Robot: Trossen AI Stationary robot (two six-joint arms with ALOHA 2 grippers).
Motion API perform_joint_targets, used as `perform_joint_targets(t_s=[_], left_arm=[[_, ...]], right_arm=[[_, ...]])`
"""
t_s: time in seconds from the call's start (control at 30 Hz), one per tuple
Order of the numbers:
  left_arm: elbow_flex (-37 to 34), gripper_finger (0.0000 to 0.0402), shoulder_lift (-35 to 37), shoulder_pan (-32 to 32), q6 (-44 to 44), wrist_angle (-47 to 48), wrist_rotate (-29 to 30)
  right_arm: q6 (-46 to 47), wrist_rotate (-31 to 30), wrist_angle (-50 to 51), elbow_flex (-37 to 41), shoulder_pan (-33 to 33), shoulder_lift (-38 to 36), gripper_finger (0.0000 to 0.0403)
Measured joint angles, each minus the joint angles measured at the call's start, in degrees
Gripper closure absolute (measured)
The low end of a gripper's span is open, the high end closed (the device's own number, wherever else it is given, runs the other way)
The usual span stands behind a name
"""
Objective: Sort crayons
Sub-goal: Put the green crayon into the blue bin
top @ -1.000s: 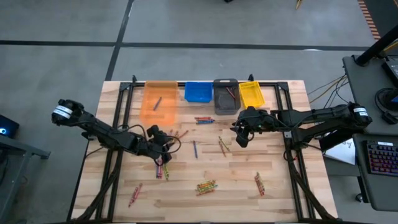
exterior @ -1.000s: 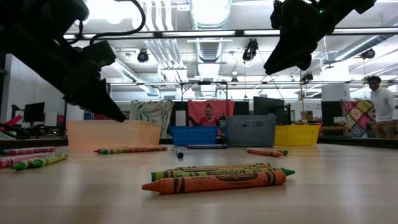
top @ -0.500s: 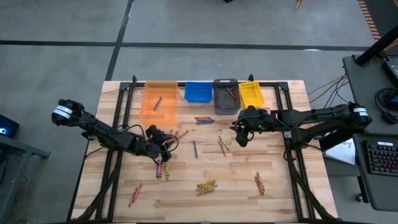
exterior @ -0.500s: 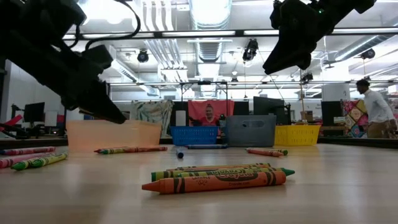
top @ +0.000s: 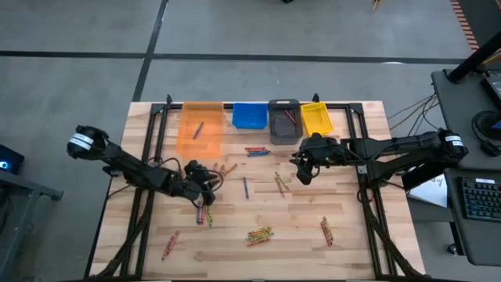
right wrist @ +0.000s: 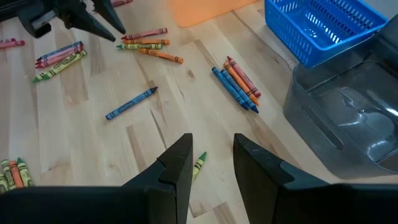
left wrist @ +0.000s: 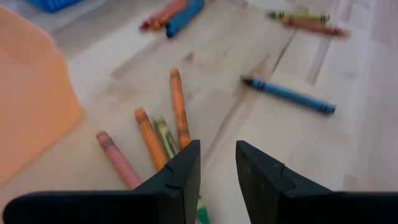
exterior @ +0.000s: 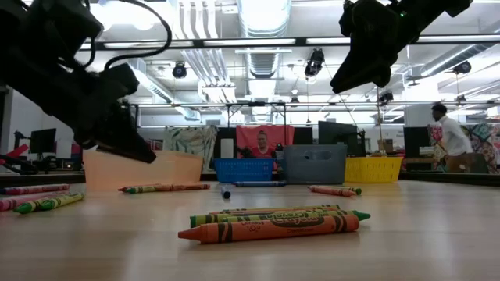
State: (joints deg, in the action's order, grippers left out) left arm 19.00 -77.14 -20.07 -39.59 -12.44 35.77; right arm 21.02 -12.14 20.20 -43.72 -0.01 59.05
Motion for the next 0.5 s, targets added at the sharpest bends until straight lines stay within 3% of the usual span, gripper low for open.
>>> perform_joint_targets(t_s=[0.5], left_arm=[[7.10, 0.0317, -11.48, -0.04, -0.46, 9.06, -0.22]], right_arm=[[1.00, 0.04, 0.08, 0.00, 0.00, 0.00, 0.0298]])
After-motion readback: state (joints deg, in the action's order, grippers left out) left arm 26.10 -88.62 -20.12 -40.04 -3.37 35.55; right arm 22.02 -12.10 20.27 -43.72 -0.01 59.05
